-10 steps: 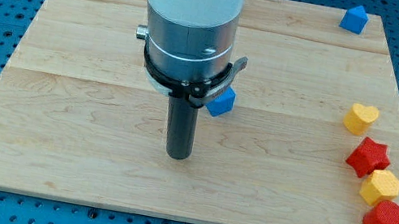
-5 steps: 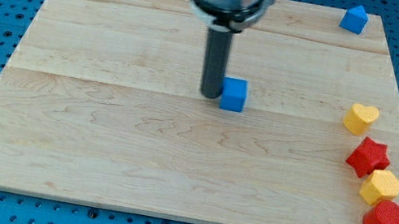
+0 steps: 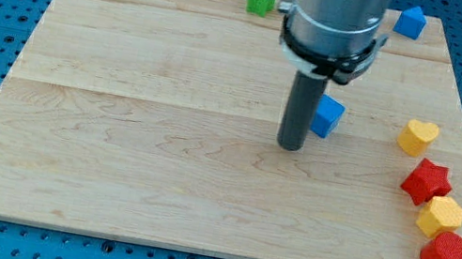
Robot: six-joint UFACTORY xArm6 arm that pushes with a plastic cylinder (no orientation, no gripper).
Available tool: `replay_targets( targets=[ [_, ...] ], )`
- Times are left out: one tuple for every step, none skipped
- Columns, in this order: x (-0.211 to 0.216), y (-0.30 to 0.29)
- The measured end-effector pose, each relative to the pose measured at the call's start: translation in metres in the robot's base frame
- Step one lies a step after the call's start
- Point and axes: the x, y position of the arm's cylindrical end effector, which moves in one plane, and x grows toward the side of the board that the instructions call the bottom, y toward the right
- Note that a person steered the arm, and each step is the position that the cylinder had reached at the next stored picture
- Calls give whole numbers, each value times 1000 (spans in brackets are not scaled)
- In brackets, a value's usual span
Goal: Move the cube close to the yellow heart
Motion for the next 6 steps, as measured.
replay_targets(
  targets=[
    [-27, 28],
    [-51, 49],
    [-46, 50],
    [-32, 18],
    [-65, 17],
    [-91, 43]
  ],
)
